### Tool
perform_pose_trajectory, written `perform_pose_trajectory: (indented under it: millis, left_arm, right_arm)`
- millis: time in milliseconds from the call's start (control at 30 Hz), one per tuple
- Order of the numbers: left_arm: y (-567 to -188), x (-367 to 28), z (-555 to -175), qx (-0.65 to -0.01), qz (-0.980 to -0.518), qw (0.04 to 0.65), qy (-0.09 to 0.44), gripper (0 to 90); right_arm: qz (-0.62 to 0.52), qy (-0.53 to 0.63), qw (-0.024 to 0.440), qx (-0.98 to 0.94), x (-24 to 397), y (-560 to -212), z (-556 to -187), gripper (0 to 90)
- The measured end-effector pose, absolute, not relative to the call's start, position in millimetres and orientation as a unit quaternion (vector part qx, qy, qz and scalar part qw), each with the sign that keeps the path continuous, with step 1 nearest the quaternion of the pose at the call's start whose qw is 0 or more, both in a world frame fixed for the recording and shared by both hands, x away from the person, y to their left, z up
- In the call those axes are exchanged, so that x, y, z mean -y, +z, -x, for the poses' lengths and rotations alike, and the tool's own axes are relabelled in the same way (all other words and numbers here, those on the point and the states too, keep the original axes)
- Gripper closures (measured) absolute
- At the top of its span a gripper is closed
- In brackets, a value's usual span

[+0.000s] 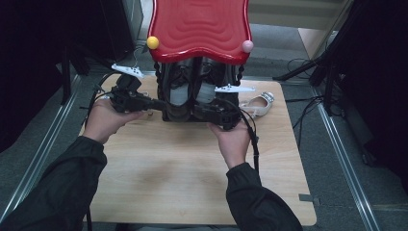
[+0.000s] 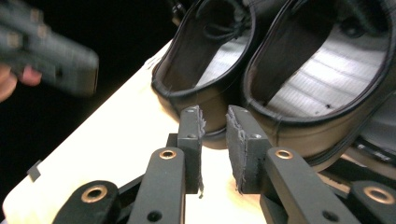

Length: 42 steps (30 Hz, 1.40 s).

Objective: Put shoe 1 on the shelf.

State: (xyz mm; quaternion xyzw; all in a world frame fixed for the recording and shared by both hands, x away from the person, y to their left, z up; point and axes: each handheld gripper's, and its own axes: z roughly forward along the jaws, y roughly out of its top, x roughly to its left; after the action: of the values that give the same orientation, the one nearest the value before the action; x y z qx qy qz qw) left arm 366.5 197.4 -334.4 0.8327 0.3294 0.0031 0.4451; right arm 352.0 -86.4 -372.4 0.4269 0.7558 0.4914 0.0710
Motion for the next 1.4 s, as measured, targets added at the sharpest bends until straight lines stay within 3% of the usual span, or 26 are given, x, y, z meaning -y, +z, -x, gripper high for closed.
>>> perform_pose_trajectory:
  millis: [133, 533, 733, 1400]
  left_arm:
    - [-315.6, -190.2, -377.6, -0.318, -0.836, 0.447, 0.016, 88.7]
    - [-261.3, -170.3, -411.2, -0.301, -0.836, 0.458, 0.025, 88.5]
    - [-241.7, -161.2, -428.5, -0.299, -0.838, 0.455, 0.033, 88.4]
    - [-216.3, -114.4, -482.0, -0.287, -0.847, 0.443, 0.054, 88.4]
  right_arm:
    - [-0.422, 0.490, 0.060, -0.760, 87.8, -377.2, -348.7, 74.0]
    - [-0.393, 0.469, 0.033, -0.790, 88.6, -399.8, -341.9, 50.3]
    - [-0.376, 0.461, 0.025, -0.803, 88.5, -409.6, -336.0, 44.9]
    - [-0.367, 0.474, 0.016, -0.800, 102.5, -427.5, -330.2, 43.2]
